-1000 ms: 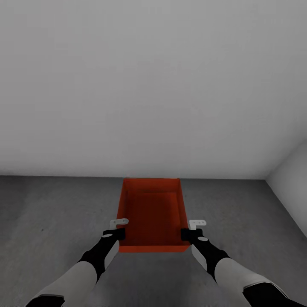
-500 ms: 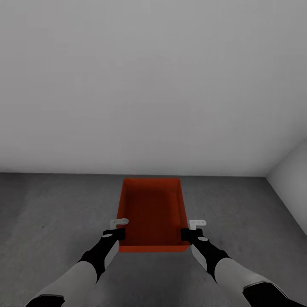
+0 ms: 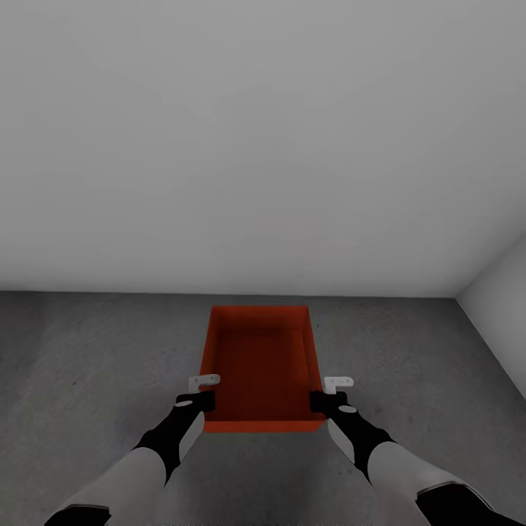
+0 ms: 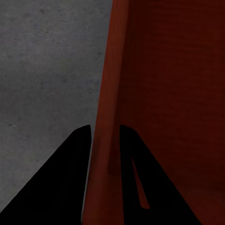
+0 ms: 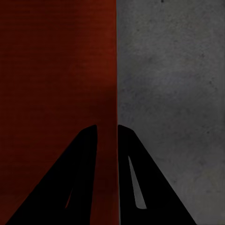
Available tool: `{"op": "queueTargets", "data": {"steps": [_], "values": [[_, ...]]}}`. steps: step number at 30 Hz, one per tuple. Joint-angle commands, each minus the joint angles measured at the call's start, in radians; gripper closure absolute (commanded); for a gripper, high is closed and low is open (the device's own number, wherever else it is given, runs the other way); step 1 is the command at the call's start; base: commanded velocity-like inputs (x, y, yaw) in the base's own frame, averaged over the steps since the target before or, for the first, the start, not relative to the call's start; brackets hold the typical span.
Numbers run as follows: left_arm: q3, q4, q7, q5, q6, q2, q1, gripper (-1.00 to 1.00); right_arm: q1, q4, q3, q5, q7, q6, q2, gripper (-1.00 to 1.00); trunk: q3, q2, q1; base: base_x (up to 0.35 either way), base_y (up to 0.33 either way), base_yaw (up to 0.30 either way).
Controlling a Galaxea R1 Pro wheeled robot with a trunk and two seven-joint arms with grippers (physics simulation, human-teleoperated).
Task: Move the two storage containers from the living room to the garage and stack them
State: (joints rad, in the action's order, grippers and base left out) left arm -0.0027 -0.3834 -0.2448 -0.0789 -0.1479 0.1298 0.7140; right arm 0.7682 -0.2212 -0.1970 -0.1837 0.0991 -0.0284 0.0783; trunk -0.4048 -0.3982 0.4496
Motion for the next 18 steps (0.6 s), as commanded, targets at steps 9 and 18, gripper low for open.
{"op": "queueTargets", "data": {"steps": [9, 18], "values": [[0.018, -0.006, -0.041, 0.018, 0.008, -0.035, 0.001, 1.00, 0.000, 0.003, 0.015, -0.011, 0.008, -0.005, -0.007, 1.00, -0.009, -0.002, 0.000, 0.000, 0.000, 0.000], [0.018, -0.006, -0.041, 0.018, 0.008, -0.035, 0.001, 1.00, 0.000, 0.003, 0.015, -0.011, 0.008, -0.005, -0.006, 1.00, -0.010, -0.002, 0.000, 0.000, 0.000, 0.000]]}}
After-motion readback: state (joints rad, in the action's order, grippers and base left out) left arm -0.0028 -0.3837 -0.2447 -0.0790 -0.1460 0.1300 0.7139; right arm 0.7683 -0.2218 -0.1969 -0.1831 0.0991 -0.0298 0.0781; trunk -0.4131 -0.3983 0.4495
